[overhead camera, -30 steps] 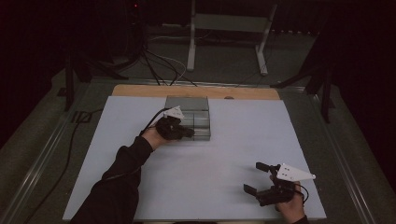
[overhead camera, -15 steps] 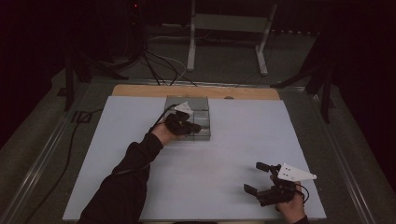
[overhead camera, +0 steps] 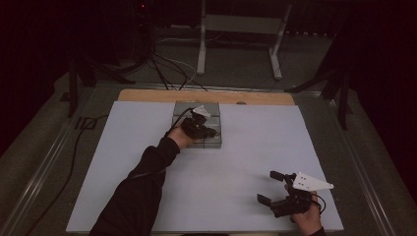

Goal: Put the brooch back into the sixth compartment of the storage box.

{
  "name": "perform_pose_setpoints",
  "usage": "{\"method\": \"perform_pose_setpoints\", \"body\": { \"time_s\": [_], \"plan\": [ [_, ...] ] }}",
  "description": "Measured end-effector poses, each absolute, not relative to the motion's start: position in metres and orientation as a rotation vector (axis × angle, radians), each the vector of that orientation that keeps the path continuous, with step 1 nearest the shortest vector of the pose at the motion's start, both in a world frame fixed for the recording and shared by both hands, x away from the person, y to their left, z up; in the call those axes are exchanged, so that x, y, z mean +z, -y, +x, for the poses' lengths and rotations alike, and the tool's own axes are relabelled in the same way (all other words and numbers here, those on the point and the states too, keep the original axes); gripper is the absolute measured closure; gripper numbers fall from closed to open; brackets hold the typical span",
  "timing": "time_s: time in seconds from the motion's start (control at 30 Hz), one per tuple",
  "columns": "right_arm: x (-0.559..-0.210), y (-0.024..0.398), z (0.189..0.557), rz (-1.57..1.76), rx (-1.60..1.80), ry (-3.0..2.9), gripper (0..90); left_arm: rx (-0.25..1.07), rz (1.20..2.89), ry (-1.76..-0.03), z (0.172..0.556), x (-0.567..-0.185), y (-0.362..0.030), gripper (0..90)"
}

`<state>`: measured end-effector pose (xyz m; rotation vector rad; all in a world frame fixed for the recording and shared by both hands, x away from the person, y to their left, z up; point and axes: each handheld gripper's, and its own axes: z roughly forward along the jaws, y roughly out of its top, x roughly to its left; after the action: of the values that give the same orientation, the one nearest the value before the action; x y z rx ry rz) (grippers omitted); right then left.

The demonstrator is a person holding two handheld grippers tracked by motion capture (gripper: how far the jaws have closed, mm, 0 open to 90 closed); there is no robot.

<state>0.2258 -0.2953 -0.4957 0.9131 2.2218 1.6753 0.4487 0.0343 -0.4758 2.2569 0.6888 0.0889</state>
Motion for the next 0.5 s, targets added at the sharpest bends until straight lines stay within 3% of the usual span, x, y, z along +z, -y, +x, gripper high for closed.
{"method": "perform_pose_setpoints", "body": {
  "time_s": [0.37, 0.5],
  "plan": [
    [-0.4957, 0.296, 0.2259, 0.913, 1.674, -2.22, 0.0, 0.096, 2.271, -0.745, 0.4516, -0.476, -0.0258, 86.4],
    [-0.4957, 0.296, 0.2258, 0.913, 1.673, -2.222, 0.0, 0.11, 2.283, -0.771, 0.4515, -0.4754, -0.0249, 77.6]
  ]
}}
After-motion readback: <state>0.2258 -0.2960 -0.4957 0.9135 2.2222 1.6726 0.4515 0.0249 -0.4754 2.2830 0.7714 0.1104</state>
